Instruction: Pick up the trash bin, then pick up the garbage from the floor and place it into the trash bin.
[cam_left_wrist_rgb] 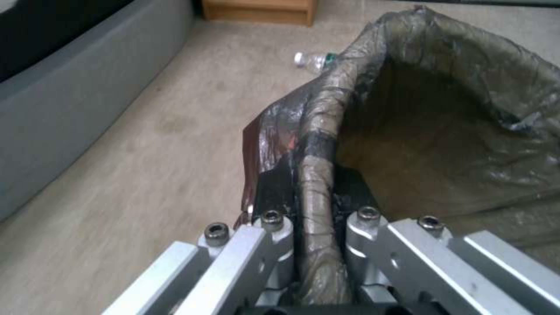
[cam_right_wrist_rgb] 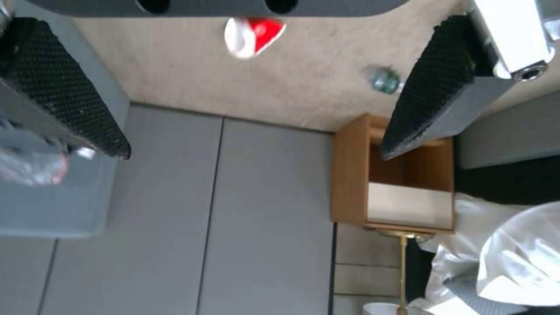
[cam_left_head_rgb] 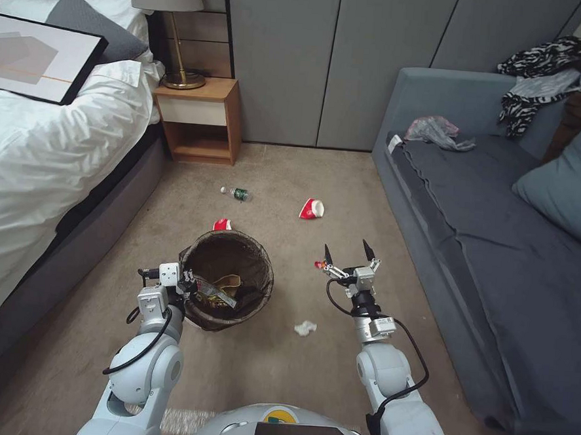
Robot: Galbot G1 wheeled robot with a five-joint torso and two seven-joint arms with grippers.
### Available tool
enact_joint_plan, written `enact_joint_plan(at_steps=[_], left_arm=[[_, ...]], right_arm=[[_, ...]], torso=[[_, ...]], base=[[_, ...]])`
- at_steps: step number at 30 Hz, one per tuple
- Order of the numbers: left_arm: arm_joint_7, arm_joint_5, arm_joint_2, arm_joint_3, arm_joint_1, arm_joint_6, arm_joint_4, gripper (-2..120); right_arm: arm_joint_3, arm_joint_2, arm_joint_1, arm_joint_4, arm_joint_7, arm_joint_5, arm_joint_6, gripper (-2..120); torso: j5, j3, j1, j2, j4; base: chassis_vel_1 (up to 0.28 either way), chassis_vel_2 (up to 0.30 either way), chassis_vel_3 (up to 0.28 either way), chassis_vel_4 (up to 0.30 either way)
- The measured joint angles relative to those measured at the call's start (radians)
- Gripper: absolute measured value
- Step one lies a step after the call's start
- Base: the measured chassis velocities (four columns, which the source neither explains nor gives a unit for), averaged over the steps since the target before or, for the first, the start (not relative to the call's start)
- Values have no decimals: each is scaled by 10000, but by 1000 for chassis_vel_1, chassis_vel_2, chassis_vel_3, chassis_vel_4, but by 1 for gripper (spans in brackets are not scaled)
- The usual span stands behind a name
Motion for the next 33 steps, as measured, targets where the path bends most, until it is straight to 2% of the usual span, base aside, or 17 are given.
enact_joint_plan(at_steps=[3, 12, 18, 19, 21, 23, 25, 26, 27, 30, 33], left_arm=[[0, 0, 6, 6, -33, 24, -2, 5], [-9, -5, 41, 1, -35, 89, -3, 5], [-8, -8, 51, 1, -33, 115, -14, 5], [-6, -12, 61, -4, -31, 128, -30, 5], [-6, -15, 69, -13, -30, 132, -33, 5], [-7, -18, 100, -38, -29, 138, -36, 5], [-4, -20, 105, -38, -29, 140, -36, 5], [-4, -20, 105, -37, -30, 141, -37, 5], [-4, -20, 103, -31, -41, 144, -32, 5], [-5, -16, 94, -8, -56, 145, -8, 5], [-2, 14, 49, 46, -87, 146, 76, 5]], right_arm=[[14, -113, 27, -143, -78, -415, 232, 100], [-122, -473, -94, -85, 66, -704, -444, 100], [-286, -739, -338, 438, -102, -256, -1227, 100], [-445, -1003, -568, 855, -121, 133, -2038, 100], [-490, -1118, -644, 1004, -120, 285, -2316, 100], [-704, -1840, -876, 1558, -115, 972, -3694, 100], [-762, -2055, -898, 1640, -113, 1161, -3983, 100], [-833, -2405, -916, 1731, -117, 1449, -4405, 100], [-1025, -3299, -896, 1791, -162, 2056, -5091, 100], [-1165, -3917, -825, 1797, -257, 2684, -5657, 100], [-1528, -4696, -504, 1579, -286, 3985, -6963, 100]], torso=[[-1, 2, 2, -1, -4], [-2, -4, -2, 0, -5], [-2, -4, -2, 0, -4], [-1, -3, -2, 0, -4], [-1, -3, -1, 0, -3], [-2, -3, -2, 0, -4], [1, -3, -2, 0, -5], [0, -3, -2, 0, -4], [-1, -3, -2, 0, -4], [0, -3, -2, 0, -4], [0, -3, -2, 0, -4]], base=[[-172, 197, 189, -126], [20, -22, -25, 17], [8, -8, -12, 4], [0, 0, 0, 0], [0, 0, 0, 0], [0, 0, 0, 0], [0, 0, 0, 0], [0, 0, 0, 0], [0, 0, 0, 0], [0, 0, 0, 0], [0, 0, 0, 0]])
